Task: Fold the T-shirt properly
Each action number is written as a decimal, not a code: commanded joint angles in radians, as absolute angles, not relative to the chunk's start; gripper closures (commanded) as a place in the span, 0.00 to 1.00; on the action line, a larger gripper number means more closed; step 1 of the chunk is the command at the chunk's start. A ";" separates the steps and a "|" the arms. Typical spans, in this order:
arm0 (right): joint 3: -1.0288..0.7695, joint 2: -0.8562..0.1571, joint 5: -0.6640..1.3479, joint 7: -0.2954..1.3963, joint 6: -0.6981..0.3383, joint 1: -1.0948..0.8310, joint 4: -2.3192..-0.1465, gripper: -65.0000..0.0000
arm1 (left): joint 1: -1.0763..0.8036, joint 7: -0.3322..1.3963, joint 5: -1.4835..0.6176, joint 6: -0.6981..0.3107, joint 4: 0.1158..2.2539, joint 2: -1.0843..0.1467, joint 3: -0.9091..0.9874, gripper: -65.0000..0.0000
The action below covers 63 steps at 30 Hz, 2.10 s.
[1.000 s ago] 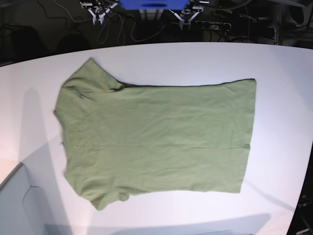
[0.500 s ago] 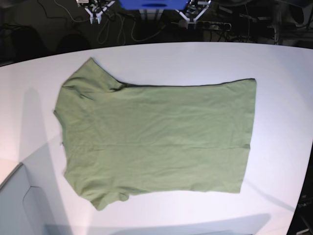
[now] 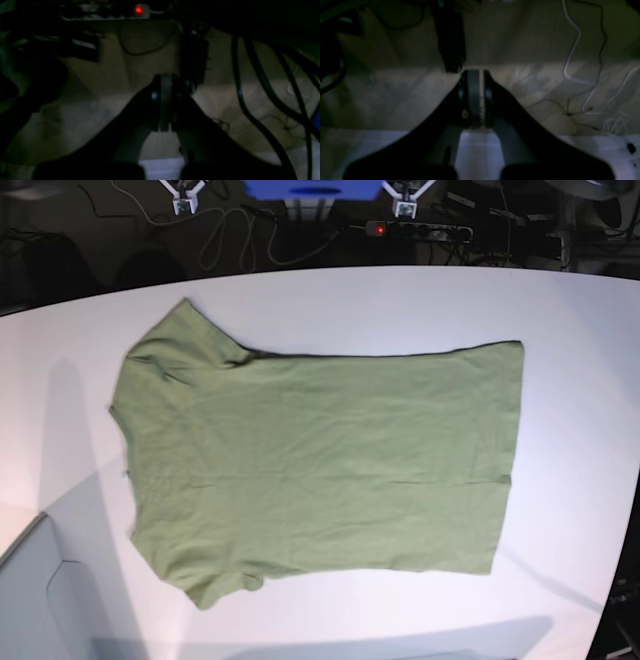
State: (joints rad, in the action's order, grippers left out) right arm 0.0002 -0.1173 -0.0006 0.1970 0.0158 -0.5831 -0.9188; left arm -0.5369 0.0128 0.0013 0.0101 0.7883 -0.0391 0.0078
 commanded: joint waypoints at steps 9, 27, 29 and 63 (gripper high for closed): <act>-0.010 -0.176 -0.002 0.232 -0.001 -0.802 -1.264 1.00 | -0.731 0.013 0.001 0.001 1.059 -0.061 0.004 1.00; -0.047 -0.340 -0.002 0.475 -0.002 -1.066 -2.026 1.00 | -1.027 0.013 0.001 0.002 1.741 -0.136 0.008 0.99; -0.074 -0.326 -0.002 0.521 -0.002 -1.053 -2.081 1.00 | -1.027 0.013 0.001 0.002 1.788 -0.137 0.008 0.99; -0.016 -0.309 -0.001 0.736 -0.010 -0.685 -2.111 0.53 | -0.524 0.206 -0.352 -0.001 1.742 -0.120 0.421 0.45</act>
State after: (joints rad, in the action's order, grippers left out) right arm -0.0113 -0.2996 0.0017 0.7559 -0.0025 -0.6815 -2.0945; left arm -0.5220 0.2237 -0.3439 0.0040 1.7283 -0.1154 0.4210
